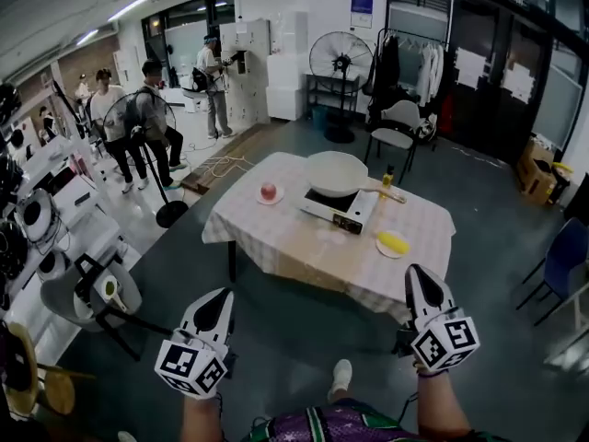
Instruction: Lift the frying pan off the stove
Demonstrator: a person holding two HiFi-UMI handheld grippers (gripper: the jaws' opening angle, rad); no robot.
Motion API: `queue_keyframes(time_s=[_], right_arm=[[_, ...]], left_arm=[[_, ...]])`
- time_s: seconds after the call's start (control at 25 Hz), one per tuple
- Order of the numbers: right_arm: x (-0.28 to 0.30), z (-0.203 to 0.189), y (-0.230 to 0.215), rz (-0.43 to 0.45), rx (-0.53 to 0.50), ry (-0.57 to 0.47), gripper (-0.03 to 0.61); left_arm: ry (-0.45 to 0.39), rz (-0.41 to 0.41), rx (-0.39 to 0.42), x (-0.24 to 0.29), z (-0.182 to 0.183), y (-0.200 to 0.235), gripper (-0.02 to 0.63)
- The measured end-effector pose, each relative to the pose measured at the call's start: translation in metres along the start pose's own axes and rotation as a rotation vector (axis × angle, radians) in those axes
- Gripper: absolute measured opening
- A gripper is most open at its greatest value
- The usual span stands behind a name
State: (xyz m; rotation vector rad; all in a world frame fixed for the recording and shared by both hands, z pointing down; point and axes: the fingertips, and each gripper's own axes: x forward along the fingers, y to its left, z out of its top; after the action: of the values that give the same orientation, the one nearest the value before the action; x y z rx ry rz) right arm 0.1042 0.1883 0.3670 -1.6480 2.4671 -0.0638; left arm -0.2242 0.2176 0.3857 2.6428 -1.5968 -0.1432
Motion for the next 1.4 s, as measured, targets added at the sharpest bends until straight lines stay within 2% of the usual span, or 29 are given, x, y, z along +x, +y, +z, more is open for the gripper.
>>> queue_keyframes(time_s=[0.24, 0.48, 0.72, 0.96, 1.28, 1.32, 1.4], right_arm=[[0.083, 0.021, -0.09, 0.057, 0.016, 0.004, 0.008], [0.145, 0.025, -0.189, 0.064, 0.047, 0.018, 0.008], [0.191, 0.024, -0.262, 0.055, 0.07, 0.021, 0.008], [0.239, 0.004, -0.285, 0.044, 0.092, 0.034, 0.008], [0.299, 0.011, -0.27, 0.026, 0.015, 0.027, 0.008], [0.304, 0.012, -0.267, 0.031, 0.009, 0.023, 0.024], [0.313, 0.012, -0.262, 0.047, 0.006, 0.025, 0.15]], left_arm=[[-0.013, 0.03, 0.01, 0.127, 0.029, 0.005, 0.023], [0.002, -0.019, 0.008, 0.267, 0.029, -0.019, 0.023], [0.033, -0.037, 0.033, 0.357, 0.029, -0.041, 0.023], [0.071, -0.063, 0.047, 0.411, 0.01, -0.021, 0.023], [0.073, -0.15, 0.03, 0.471, 0.009, 0.031, 0.023], [0.074, -0.16, 0.033, 0.475, 0.007, 0.035, 0.023], [0.075, -0.182, 0.034, 0.481, 0.003, 0.042, 0.023]])
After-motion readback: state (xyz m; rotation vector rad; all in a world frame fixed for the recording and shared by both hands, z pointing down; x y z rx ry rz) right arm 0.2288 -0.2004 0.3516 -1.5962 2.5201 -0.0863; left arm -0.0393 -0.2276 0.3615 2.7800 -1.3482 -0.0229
